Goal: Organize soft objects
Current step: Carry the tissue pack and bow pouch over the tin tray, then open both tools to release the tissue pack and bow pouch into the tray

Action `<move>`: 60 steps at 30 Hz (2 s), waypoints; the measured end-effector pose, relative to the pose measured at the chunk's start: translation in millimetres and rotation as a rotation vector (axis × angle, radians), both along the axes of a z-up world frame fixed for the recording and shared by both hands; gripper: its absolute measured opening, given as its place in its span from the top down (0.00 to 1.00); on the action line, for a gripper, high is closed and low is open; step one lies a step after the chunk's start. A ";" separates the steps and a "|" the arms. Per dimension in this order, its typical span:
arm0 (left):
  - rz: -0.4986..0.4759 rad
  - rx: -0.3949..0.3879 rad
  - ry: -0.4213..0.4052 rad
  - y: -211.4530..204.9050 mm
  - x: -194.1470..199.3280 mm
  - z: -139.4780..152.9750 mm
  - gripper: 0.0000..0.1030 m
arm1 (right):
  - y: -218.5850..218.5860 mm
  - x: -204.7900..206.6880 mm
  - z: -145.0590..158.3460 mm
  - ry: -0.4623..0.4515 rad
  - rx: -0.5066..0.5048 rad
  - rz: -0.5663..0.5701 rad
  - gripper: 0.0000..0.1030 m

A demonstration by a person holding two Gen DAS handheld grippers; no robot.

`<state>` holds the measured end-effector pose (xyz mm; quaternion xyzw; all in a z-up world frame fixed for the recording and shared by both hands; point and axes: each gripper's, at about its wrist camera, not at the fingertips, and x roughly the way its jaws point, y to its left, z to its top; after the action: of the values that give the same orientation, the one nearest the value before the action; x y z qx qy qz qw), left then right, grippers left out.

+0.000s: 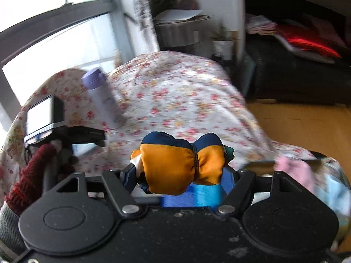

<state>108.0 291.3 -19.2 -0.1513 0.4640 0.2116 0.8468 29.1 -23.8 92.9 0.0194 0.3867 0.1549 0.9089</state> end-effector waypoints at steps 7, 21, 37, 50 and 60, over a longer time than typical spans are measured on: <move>-0.064 0.052 -0.091 -23.0 -24.0 34.7 0.26 | -74.2 -26.0 -6.1 -0.009 -0.028 -0.172 0.30; -0.185 0.085 -0.146 -77.3 -77.1 68.6 0.26 | -221.0 -51.4 -14.7 -0.028 -0.017 -0.537 0.30; -0.509 -0.050 -0.110 -238.4 -91.9 91.5 0.26 | -237.3 -12.0 -52.8 0.016 0.106 -0.607 0.30; -0.618 -0.085 0.007 -311.8 -65.1 61.4 0.26 | -216.6 22.2 -82.2 -0.071 0.163 -0.473 0.30; -0.636 -0.086 0.049 -333.4 -59.2 42.9 0.25 | -215.9 21.9 -87.5 -0.083 0.164 -0.431 0.27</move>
<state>48.9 -42.1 23.7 -0.0295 0.5166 -0.0799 0.8520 51.1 -239.6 5.4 0.1689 0.3219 -0.0110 0.9315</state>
